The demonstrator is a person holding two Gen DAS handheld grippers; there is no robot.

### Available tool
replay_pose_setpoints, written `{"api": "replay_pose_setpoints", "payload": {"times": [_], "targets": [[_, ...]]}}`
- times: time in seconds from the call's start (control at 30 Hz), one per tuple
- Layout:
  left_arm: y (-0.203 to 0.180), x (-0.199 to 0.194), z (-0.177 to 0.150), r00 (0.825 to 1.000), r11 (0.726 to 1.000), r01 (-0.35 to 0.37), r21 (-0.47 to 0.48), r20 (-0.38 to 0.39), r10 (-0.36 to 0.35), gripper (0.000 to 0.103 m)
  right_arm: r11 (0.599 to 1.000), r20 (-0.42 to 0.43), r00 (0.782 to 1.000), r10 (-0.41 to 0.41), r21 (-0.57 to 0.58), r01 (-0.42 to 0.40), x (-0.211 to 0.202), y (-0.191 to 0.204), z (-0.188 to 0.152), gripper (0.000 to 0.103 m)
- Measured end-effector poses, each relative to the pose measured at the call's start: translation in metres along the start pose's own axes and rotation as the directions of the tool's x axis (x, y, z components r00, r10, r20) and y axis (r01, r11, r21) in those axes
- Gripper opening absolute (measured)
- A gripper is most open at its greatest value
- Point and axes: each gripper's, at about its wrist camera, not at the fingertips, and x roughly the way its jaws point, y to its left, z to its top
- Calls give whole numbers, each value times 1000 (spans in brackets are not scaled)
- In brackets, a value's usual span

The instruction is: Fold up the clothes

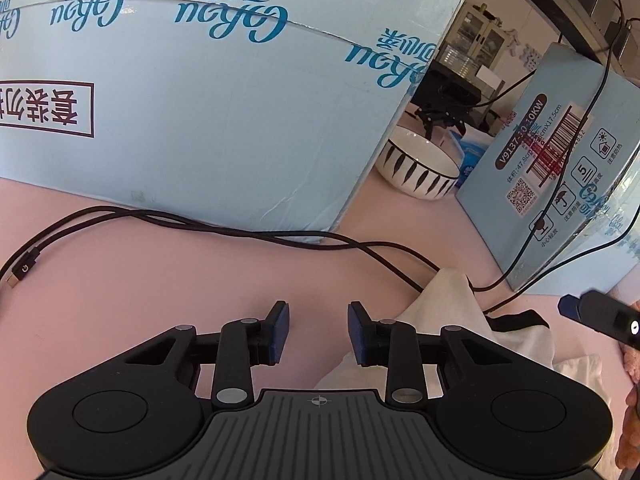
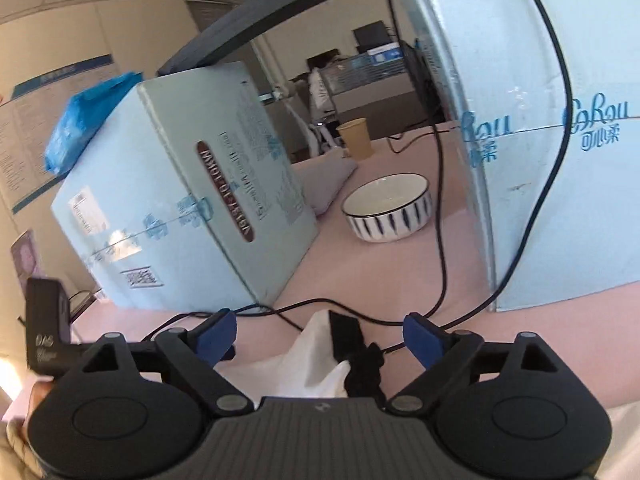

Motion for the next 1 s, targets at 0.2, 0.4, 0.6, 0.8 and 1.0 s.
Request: {"api": "replay_pose_setpoints", "payload": {"times": [0.2,0.4,0.6,0.8,1.0], "targets": [[-2,0,-2,1000,1000,13,7,-8,-13,31,995,-113,993,12,98,-1,34,-14,-1,13],[8,0,1,999,997,46,-55,-15,-47,31,948,156,966,205,-276,-157,-8,20,-14,13],[10,1,3,1000,998,18,-62,0,-18,31,452,-206,923,325,-823,-343,-50,82,-91,16],[8,3,4,1000,999,17,-51,-2,-17,31,434,-289,919,269,-815,-384,-74,74,-110,61],[8,4,4,1000,999,18,-47,-5,-18,31,602,-10,980,199,-788,-130,-74,101,-88,69]]}}
